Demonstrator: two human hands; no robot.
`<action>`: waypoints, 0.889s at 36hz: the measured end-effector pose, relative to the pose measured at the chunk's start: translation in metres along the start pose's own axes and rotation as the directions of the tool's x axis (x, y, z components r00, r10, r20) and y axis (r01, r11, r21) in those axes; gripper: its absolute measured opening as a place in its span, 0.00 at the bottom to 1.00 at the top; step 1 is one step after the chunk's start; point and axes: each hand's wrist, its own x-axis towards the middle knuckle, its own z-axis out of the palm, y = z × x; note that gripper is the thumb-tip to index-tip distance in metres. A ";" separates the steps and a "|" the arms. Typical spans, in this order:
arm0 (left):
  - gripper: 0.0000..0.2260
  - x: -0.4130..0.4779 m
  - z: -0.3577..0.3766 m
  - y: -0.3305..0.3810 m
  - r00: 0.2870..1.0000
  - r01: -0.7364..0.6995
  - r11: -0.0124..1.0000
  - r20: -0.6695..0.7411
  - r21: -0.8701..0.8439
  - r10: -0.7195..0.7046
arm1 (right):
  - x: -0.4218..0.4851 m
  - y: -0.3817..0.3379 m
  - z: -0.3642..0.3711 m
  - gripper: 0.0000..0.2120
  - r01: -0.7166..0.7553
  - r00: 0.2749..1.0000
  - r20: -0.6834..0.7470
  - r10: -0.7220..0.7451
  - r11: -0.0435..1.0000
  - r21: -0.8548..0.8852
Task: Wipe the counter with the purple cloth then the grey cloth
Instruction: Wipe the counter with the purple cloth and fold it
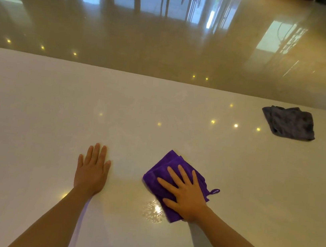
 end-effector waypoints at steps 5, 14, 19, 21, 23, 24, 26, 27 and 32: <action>0.24 0.000 0.000 0.000 1.000 0.003 1.000 -0.009 -0.004 -0.003 | 0.008 0.026 -0.010 0.29 -0.105 0.994 0.019 0.105 0.994 -0.007; 0.24 0.002 0.002 0.000 1.000 0.001 1.000 -0.016 -0.008 -0.001 | 0.035 0.047 -0.020 0.30 -0.300 0.954 0.001 0.300 0.954 -0.012; 0.24 0.002 0.002 0.001 1.000 0.001 1.000 -0.011 -0.010 -0.002 | 0.048 0.042 -0.022 0.31 -0.423 0.905 -0.023 0.424 0.905 0.045; 0.24 0.001 0.001 0.001 1.000 0.000 1.000 -0.012 -0.017 0.000 | 0.051 0.039 -0.023 0.31 -0.457 0.889 -0.014 0.458 0.888 0.056; 0.24 0.001 0.001 0.001 1.000 -0.001 1.000 -0.012 -0.025 0.000 | 0.053 0.037 -0.024 0.31 -0.475 0.879 -0.004 0.476 0.878 0.057; 0.24 0.001 0.001 0.001 1.000 0.001 1.000 -0.011 -0.028 -0.001 | 0.053 0.036 -0.024 0.31 -0.480 0.877 0.000 0.481 0.875 0.055; 0.24 0.001 0.001 0.001 1.000 0.001 1.000 -0.006 -0.028 -0.001 | 0.054 0.036 -0.025 0.31 -0.482 0.876 0.006 0.482 0.875 0.043; 0.25 0.001 0.001 0.001 1.000 0.002 1.000 -0.003 -0.026 -0.002 | 0.054 0.035 -0.025 0.31 -0.481 0.877 0.010 0.481 0.876 0.039; 0.25 0.002 0.000 0.001 1.000 0.010 1.000 0.012 -0.021 -0.010 | 0.057 0.040 -0.029 0.32 -0.471 0.881 0.096 0.463 0.876 0.107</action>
